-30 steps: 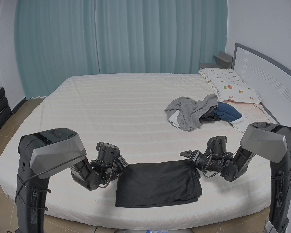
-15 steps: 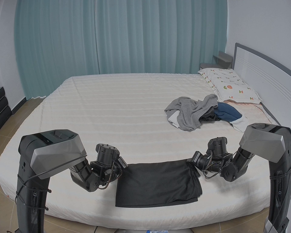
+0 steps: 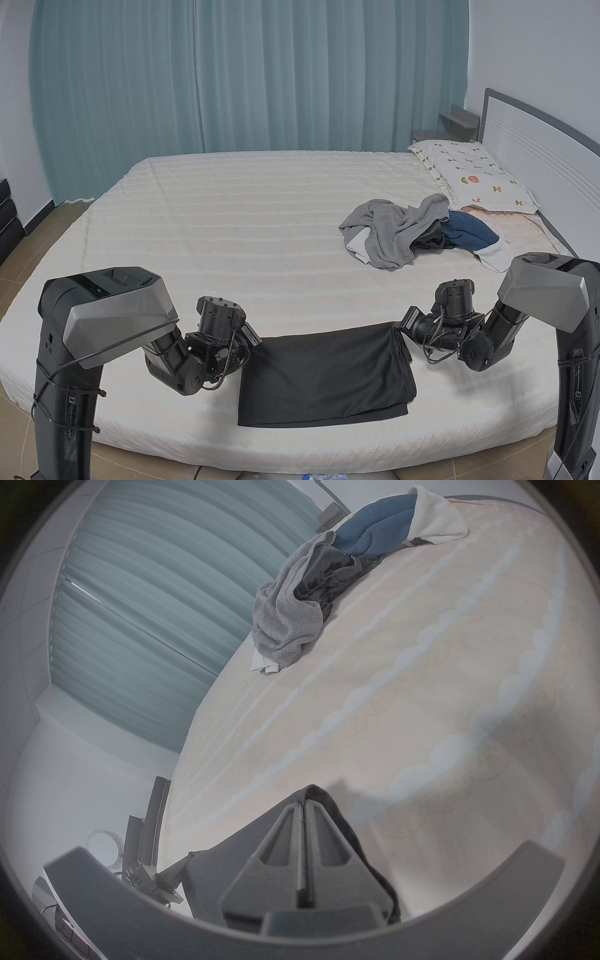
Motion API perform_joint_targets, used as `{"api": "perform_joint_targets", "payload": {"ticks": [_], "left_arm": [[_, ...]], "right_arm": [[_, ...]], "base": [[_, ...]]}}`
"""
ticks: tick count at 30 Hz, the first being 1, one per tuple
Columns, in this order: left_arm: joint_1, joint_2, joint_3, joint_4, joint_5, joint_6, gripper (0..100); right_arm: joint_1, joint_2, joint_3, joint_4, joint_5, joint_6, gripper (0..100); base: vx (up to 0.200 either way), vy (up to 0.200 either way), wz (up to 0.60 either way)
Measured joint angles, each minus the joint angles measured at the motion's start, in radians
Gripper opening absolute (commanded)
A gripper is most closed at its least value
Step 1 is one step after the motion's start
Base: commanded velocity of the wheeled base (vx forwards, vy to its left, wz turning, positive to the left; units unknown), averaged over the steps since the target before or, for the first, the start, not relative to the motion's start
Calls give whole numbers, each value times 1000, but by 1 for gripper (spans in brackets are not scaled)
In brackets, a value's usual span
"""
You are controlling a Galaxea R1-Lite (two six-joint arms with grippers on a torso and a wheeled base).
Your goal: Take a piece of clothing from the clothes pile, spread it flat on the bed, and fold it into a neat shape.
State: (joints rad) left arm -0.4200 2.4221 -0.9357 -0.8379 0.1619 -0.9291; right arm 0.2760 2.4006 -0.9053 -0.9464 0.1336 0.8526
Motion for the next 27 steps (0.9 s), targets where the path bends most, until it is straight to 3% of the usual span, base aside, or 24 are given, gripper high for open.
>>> {"api": "perform_joint_targets", "payload": {"ticks": [12, 13, 16, 17, 27], "left_arm": [[0, 3, -2, 0, 1, 1, 0], [0, 3, -2, 0, 2, 1, 0], [0, 3, -2, 1, 1, 1, 0], [0, 3, -2, 1, 2, 1, 100], [1, 2, -2, -3, 0, -11, 100]], "right_arm": [[-6, 10, 0, 3, 1, -1, 0], [-5, 10, 0, 3, 1, -1, 100], [-5, 12, 1, 3, 2, -2, 100], [-5, 12, 1, 3, 2, -1, 100], [-11, -38, 63, -3, 9, 7, 100]], "base": [[0, 0, 0], [0, 0, 0], [0, 0, 0], [0, 0, 0], [0, 0, 0]]}}
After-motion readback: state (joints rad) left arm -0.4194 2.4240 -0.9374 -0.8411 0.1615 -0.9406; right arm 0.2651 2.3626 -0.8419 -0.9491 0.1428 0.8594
